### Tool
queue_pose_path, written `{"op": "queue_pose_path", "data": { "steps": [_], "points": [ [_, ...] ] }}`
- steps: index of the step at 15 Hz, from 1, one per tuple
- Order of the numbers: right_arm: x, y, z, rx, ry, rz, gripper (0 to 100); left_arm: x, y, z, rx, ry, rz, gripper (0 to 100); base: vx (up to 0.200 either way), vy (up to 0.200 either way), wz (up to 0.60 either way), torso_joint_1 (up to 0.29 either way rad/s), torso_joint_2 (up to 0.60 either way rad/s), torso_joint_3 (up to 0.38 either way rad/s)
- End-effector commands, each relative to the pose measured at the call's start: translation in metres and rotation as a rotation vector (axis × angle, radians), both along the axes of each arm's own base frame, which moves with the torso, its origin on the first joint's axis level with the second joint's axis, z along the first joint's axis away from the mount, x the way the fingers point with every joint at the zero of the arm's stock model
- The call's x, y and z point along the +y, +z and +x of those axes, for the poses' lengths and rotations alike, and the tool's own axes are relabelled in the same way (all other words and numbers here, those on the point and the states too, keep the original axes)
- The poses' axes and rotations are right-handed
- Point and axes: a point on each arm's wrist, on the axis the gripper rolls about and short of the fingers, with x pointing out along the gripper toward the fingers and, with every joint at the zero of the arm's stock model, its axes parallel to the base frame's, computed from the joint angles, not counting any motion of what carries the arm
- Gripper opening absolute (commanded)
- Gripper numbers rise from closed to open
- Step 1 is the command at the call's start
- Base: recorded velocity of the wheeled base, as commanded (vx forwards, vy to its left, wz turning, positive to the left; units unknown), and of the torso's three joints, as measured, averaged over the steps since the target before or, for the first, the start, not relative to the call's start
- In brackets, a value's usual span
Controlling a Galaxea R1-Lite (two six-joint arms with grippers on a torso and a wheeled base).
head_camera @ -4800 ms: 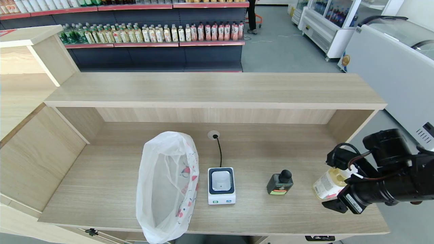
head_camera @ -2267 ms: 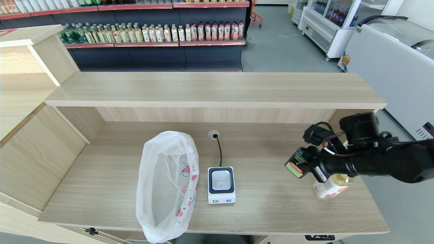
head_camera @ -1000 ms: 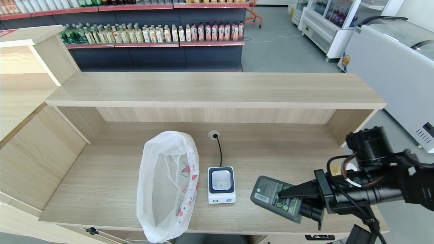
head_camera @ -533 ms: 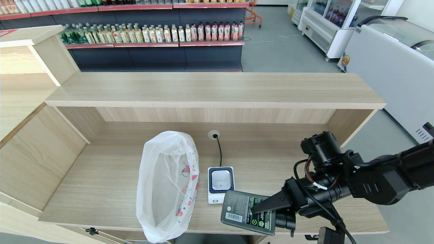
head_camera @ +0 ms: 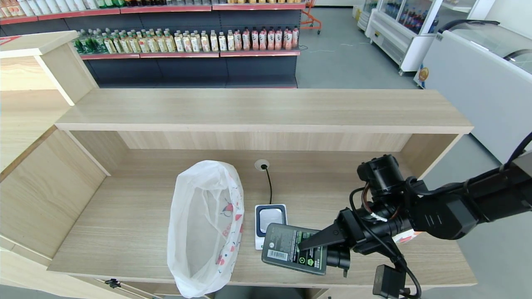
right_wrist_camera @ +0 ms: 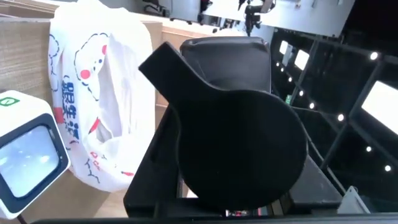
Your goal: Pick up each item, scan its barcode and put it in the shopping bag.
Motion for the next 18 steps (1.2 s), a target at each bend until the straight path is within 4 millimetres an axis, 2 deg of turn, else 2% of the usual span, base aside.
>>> {"op": "queue_pose_path", "data": {
  "steps": [1,18],
  "points": [
    [0.001,-0.002,0.001,-0.072,0.022,0.013,0,0.000,0.000,0.000,0.000,0.000,0.000,100,0.000,0.000,0.00,0.000,0.00,0.000],
    [0.018,-0.011,0.004,-0.103,0.063,0.031,0,0.000,0.000,0.000,0.000,0.000,0.000,100,0.000,0.000,0.00,0.000,0.00,0.000]
  ]
}}
